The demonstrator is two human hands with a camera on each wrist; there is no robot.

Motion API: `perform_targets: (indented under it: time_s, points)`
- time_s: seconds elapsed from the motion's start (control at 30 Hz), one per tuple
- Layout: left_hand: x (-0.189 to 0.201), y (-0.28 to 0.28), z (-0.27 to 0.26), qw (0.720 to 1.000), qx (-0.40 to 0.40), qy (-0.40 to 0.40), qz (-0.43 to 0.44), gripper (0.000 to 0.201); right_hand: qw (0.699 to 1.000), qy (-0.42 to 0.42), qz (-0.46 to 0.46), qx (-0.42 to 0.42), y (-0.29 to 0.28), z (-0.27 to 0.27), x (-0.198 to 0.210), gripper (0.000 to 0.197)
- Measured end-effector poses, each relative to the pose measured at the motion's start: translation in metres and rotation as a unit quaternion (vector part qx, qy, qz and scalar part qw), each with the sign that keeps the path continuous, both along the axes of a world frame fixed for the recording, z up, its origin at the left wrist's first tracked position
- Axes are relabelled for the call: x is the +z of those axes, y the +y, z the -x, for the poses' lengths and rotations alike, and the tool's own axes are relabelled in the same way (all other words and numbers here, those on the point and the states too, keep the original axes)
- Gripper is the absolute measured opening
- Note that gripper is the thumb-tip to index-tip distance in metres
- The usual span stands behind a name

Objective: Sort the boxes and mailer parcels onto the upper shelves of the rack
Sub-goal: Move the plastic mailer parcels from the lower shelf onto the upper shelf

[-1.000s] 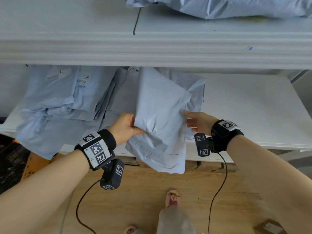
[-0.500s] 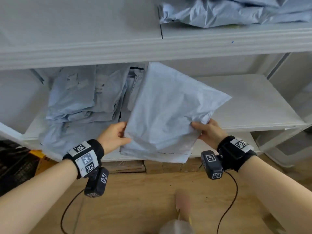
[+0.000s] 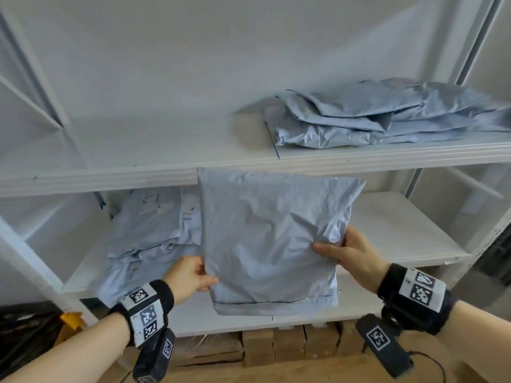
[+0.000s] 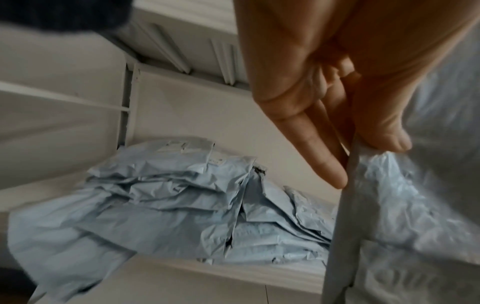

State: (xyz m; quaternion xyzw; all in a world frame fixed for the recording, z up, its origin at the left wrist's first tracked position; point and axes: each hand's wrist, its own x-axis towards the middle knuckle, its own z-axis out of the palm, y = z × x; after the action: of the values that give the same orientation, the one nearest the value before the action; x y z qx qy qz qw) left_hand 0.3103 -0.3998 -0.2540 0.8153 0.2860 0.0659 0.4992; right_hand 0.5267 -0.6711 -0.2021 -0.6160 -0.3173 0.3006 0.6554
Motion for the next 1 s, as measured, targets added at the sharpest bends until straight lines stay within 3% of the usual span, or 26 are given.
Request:
perform_targets:
  time_s: [0.27, 0.37, 0.5, 0.57, 0.7, 0.83, 0.93, 1.0]
  points:
    - [0.085, 0.012, 0.006, 0.985, 0.069, -0.152, 0.041, 0.023, 0.983, -0.165, -0.069, -0.051, 0.016, 0.023, 0.106, 0.058]
    - [0.128, 0.022, 0.002, 0.974, 0.078, -0.211, 0.032, 0.022, 0.970, -0.236, -0.051, -0.039, 0.022, 0.017, 0.137, 0.065]
    - [0.178, 0.044, -0.013, 0.963, 0.101, -0.251, 0.009, 0.018, 0.944, -0.327, 0.007, -0.050, 0.040, 0.004, 0.162, 0.090]
    - [0.199, 0.056, -0.021, 0.958, 0.116, -0.263, -0.005, 0.028, 0.928, -0.363, 0.036, -0.076, 0.055, -0.006, 0.174, 0.095]
    - [0.231, 0.081, -0.037, 0.954, 0.105, -0.257, -0.115, 0.063, 0.911, -0.394, 0.068, -0.101, 0.088, -0.036, 0.199, 0.105]
    - [0.254, 0.103, -0.061, 0.951, 0.091, -0.196, -0.219, 0.044, 0.898, -0.413, 0.111, -0.102, 0.128, -0.073, 0.226, 0.088]
    - [0.270, 0.122, -0.082, 0.963, 0.097, -0.137, -0.212, 0.040, 0.889, -0.425, 0.149, -0.082, 0.163, -0.098, 0.247, 0.074]
    - [0.280, 0.136, -0.095, 0.970, 0.107, -0.111, -0.190, 0.041, 0.901, -0.400, 0.162, -0.054, 0.185, -0.113, 0.258, 0.072]
